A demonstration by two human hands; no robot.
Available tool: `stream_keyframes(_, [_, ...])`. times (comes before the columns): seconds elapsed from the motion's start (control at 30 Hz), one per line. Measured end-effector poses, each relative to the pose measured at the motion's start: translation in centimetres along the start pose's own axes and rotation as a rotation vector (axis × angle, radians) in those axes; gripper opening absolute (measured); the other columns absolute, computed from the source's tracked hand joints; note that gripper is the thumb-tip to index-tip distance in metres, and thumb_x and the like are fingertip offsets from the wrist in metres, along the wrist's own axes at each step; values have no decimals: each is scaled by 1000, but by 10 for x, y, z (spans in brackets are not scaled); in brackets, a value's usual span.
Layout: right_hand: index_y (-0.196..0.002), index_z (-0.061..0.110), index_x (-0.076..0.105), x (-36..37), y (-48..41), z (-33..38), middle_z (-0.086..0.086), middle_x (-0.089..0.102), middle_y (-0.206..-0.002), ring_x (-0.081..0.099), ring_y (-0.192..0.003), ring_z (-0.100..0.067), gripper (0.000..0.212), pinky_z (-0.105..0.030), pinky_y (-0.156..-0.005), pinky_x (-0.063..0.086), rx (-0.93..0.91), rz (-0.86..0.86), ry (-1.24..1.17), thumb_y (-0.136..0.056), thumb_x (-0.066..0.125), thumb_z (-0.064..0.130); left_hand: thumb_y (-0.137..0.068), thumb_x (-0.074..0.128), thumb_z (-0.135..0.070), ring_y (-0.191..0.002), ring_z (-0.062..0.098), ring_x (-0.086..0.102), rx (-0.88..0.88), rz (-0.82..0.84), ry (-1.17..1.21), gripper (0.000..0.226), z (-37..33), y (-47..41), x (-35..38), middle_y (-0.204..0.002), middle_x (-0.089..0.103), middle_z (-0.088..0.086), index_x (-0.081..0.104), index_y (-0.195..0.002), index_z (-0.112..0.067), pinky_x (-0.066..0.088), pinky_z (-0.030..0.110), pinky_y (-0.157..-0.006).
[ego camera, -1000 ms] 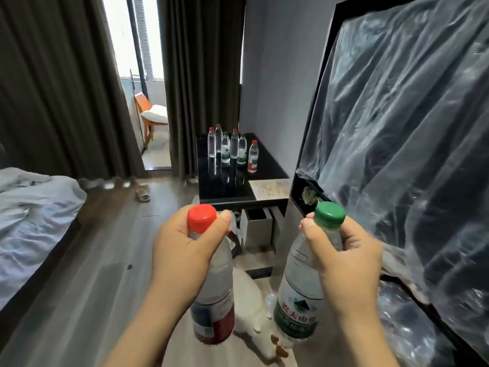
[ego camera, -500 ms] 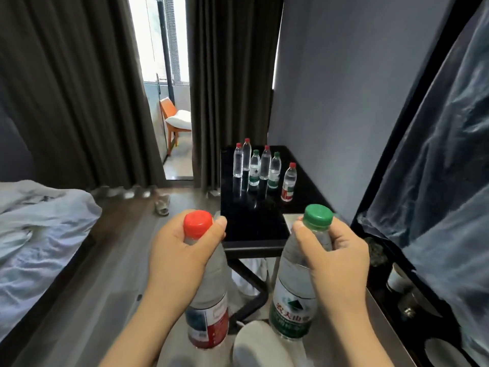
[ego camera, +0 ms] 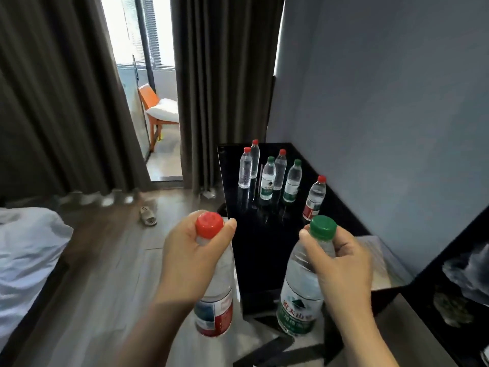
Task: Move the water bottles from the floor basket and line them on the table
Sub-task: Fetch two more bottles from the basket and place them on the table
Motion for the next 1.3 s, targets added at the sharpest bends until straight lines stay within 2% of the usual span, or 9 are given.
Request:
stream_keyframes(0.23, [-74, 23, 75, 65, -52, -40, -4, 73, -71, 70, -72, -21, 7, -36, -69, 57, 163, -95, -11, -71, 80, 20, -78, 71, -33, -47, 5, 43, 36, 167, 8, 38, 54, -120, 19, -49, 45, -6, 51, -60, -6, 36, 11, -48])
stream_keyframes(0.37, [-71, 18, 73, 99, -92, -62, -5, 72, -67, 69, -66, -20, 10, -30, -62, 54, 169, -31, 130, -70, 81, 24, -74, 67, -40, -47, 5, 43, -3, 231, -7, 35, 96, -174, 40, -48, 46, -6, 53, -60, -11, 37, 13, -49])
stream_keyframes(0.5, [-72, 12, 73, 123, -142, -105, -6, 72, -68, 69, -69, -23, 14, -33, -65, 54, 212, -3, 208, -70, 82, 23, -80, 71, -24, -50, 6, 44, 6, 297, -29, 32, 125, -230, 70, -52, 46, 3, 54, -64, -1, 37, 10, -50])
stream_keyframes(0.6, [-72, 16, 74, 135, -180, -142, -2, 74, -71, 70, -70, -18, 10, -30, -67, 56, 265, -38, 195, -69, 83, 21, -79, 72, -18, -51, 5, 45, -3, 364, -19, 31, 149, -272, 100, -50, 47, -10, 51, -58, -12, 37, 9, -52])
stream_keyframes(0.73, [-74, 26, 74, 150, -230, -180, 6, 74, -75, 68, -72, -5, 12, -14, -65, 54, 303, -61, 189, -71, 82, 19, -76, 75, -23, -56, 8, 53, -17, 478, -90, 22, 184, -331, 150, -58, 58, -8, 58, -62, -21, 44, 25, -60])
stream_keyframes(0.87, [-76, 38, 68, 153, -267, -208, 19, 72, -82, 65, -78, 5, 26, -5, -66, 47, 320, -101, 226, -73, 80, 15, -74, 76, -26, -83, 16, 64, -100, 533, -118, 9, 228, -376, 200, -74, 69, -5, 67, -72, -26, 53, 37, -78])
stream_keyframes(0.93, [-77, 39, 68, 152, -277, -222, 19, 72, -83, 66, -80, 5, 26, -7, -67, 49, 353, -127, 246, -73, 80, 16, -74, 76, -27, -92, 17, 62, -137, 546, -128, 8, 249, -393, 224, -77, 70, -10, 68, -76, -30, 52, 36, -83])
stream_keyframes(1.1, [-74, 27, 69, 151, -299, -249, 9, 71, -84, 63, -72, 7, 17, -3, -66, 47, 432, -180, 318, -72, 81, 16, -77, 76, -20, -81, 1, 63, -221, 647, -108, 8, 285, -429, 295, -84, 71, -9, 70, -83, -20, 43, 16, -71])
stream_keyframes(1.3, [-73, 38, 67, 148, -322, -273, 20, 71, -85, 65, -82, 5, 26, -10, -70, 51, 510, -293, 446, -69, 83, 18, -78, 74, -16, -83, 4, 63, -185, 796, -110, 10, 320, -456, 353, -87, 70, -10, 68, -85, -22, 45, 19, -74])
Point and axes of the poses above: each hand's wrist, its own y-axis away from the middle knuckle, its own x-axis out of the palm, z = x × y, the point moved 10 cm from there along -y, towards the middle knuckle
